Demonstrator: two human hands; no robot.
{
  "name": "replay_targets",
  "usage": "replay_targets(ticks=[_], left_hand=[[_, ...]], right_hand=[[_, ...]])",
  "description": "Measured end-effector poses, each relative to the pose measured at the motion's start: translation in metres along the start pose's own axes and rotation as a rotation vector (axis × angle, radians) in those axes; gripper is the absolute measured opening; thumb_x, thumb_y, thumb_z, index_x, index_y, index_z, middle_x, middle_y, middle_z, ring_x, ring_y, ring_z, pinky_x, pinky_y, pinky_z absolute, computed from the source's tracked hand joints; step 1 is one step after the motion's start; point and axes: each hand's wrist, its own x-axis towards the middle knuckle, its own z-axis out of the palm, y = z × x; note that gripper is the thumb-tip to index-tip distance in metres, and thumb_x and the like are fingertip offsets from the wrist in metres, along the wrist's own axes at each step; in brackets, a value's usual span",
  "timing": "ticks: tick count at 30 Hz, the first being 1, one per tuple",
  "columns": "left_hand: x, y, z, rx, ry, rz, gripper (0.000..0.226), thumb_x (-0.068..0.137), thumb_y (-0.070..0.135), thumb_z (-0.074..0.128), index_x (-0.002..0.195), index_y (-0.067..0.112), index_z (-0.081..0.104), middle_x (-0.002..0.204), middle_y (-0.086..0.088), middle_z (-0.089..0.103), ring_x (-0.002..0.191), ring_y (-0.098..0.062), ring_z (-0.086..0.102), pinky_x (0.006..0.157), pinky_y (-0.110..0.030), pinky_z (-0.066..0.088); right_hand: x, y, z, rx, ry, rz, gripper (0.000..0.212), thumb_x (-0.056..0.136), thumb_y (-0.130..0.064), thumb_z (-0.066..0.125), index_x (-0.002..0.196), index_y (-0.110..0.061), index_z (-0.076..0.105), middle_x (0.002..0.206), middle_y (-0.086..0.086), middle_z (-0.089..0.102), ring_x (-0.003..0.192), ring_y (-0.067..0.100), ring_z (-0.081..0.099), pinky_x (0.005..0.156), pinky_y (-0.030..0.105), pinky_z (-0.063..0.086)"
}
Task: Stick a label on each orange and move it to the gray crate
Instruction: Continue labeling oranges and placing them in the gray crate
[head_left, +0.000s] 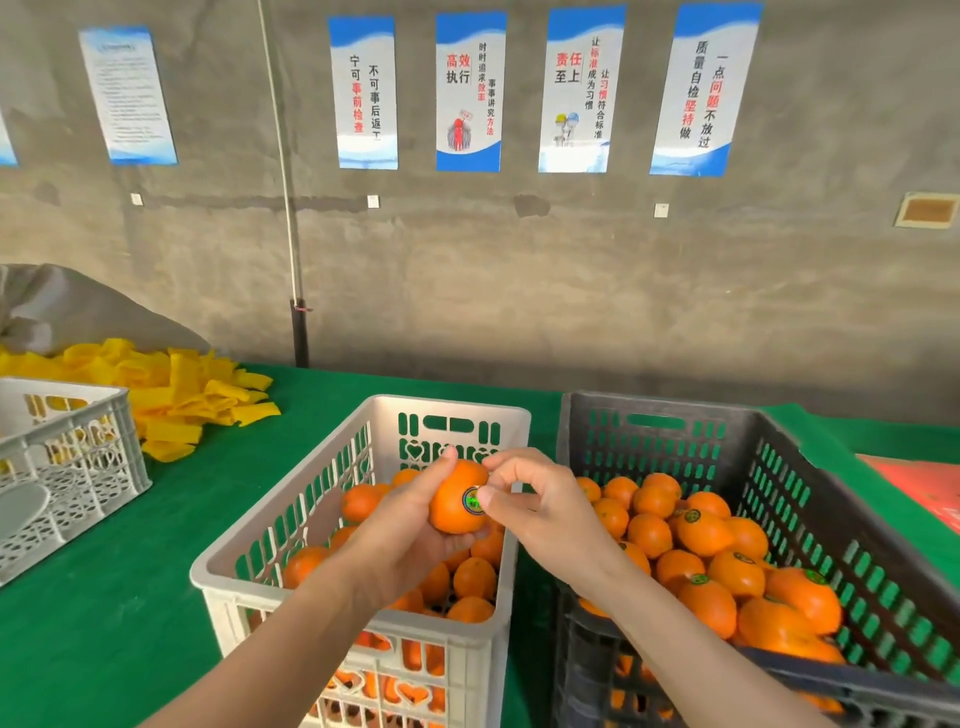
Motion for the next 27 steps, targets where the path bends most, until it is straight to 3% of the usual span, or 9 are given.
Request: replay_targets(ticks=[6, 9, 14, 17, 20, 22, 24, 26, 27], left_hand=[[-0.009, -0.011, 0.010, 0.021, -0.028, 0.012, 0.056, 0.078, 0.049, 0.061, 0.121, 0.014, 0.060, 0.107, -0.012, 0.072, 0.093, -0.021, 0.071, 0.069, -0.030, 0.058], [-0.011, -0.020, 0.013, -0.024, -0.025, 0.021, 0.056, 0.077, 0.045, 0.064, 0.125, 0.018, 0.057, 0.112, -0.012, 0.070, 0.100, -0.024, 0.069, 0.070, -0.033, 0.058], [-0.014, -0.034, 0.026, -0.057, -0.038, 0.069, 0.046, 0.078, 0.045, 0.058, 0.115, 0.017, 0.059, 0.101, -0.011, 0.073, 0.091, -0.023, 0.072, 0.061, -0.030, 0.058], [-0.004, -0.042, 0.040, -0.033, 0.015, 0.099, 0.051, 0.085, 0.050, 0.054, 0.123, 0.015, 0.055, 0.104, -0.013, 0.072, 0.094, -0.026, 0.071, 0.068, -0.034, 0.058], [0.012, -0.050, 0.061, 0.326, 0.161, 0.239, 0.055, 0.095, 0.046, 0.050, 0.137, 0.011, 0.044, 0.103, -0.008, 0.069, 0.086, -0.018, 0.067, 0.069, -0.028, 0.052], [0.023, -0.062, 0.075, 0.526, 0.121, 0.343, 0.049, 0.100, 0.043, 0.037, 0.138, 0.013, 0.044, 0.108, -0.004, 0.066, 0.095, -0.019, 0.065, 0.082, -0.033, 0.052], [0.035, -0.079, 0.083, 0.819, 0.153, 0.493, 0.036, 0.102, 0.026, 0.040, 0.136, 0.016, 0.045, 0.103, 0.006, 0.063, 0.097, -0.013, 0.060, 0.089, -0.024, 0.047], [0.047, -0.096, 0.088, 1.055, 0.138, 0.552, 0.034, 0.100, 0.012, 0.039, 0.131, 0.017, 0.049, 0.097, 0.011, 0.058, 0.091, -0.006, 0.055, 0.077, -0.008, 0.038], [0.051, -0.102, 0.090, 1.145, 0.103, 0.552, 0.034, 0.100, 0.010, 0.037, 0.130, 0.017, 0.051, 0.097, 0.010, 0.056, 0.090, -0.005, 0.051, 0.072, -0.007, 0.035]], right_hand=[[-0.017, 0.004, 0.000, -0.218, 0.152, -0.200, 0.013, 0.087, -0.014, 0.065, 0.078, -0.014, 0.056, 0.094, 0.000, 0.059, 0.095, 0.008, 0.055, 0.083, 0.037, 0.050], [-0.028, 0.008, 0.000, -0.334, 0.227, -0.220, 0.013, 0.086, -0.025, 0.064, 0.087, -0.016, 0.055, 0.088, -0.005, 0.057, 0.087, 0.009, 0.054, 0.074, 0.034, 0.049], [-0.048, 0.012, -0.006, -0.175, 0.117, -0.114, 0.046, 0.086, -0.045, 0.062, 0.125, -0.033, 0.041, 0.115, -0.015, 0.052, 0.104, 0.000, 0.051, 0.083, 0.025, 0.050], [-0.050, 0.013, -0.017, -0.220, 0.051, -0.158, 0.067, 0.078, -0.033, 0.072, 0.135, -0.026, 0.038, 0.127, -0.007, 0.045, 0.111, 0.003, 0.047, 0.088, 0.017, 0.046], [-0.038, 0.017, -0.047, -0.320, 0.126, -0.123, 0.068, 0.070, -0.022, 0.078, 0.128, -0.026, 0.043, 0.121, -0.007, 0.046, 0.105, 0.001, 0.045, 0.083, 0.010, 0.041], [-0.026, 0.028, -0.074, -0.320, 0.213, -0.047, 0.069, 0.067, -0.022, 0.079, 0.126, -0.026, 0.043, 0.114, -0.010, 0.049, 0.100, 0.000, 0.046, 0.078, 0.013, 0.038], [-0.015, 0.043, -0.101, -0.326, 0.224, 0.124, 0.076, 0.068, -0.017, 0.078, 0.132, -0.025, 0.038, 0.113, -0.007, 0.049, 0.095, 0.007, 0.050, 0.074, 0.019, 0.038], [-0.010, 0.064, -0.120, -0.438, 0.047, 0.320, 0.082, 0.070, -0.012, 0.075, 0.137, -0.022, 0.029, 0.113, 0.005, 0.056, 0.082, 0.012, 0.056, 0.064, 0.024, 0.043], [-0.008, 0.077, -0.126, -0.542, -0.109, 0.401, 0.084, 0.070, -0.010, 0.075, 0.138, -0.020, 0.027, 0.113, 0.011, 0.058, 0.081, 0.015, 0.059, 0.062, 0.028, 0.049]])
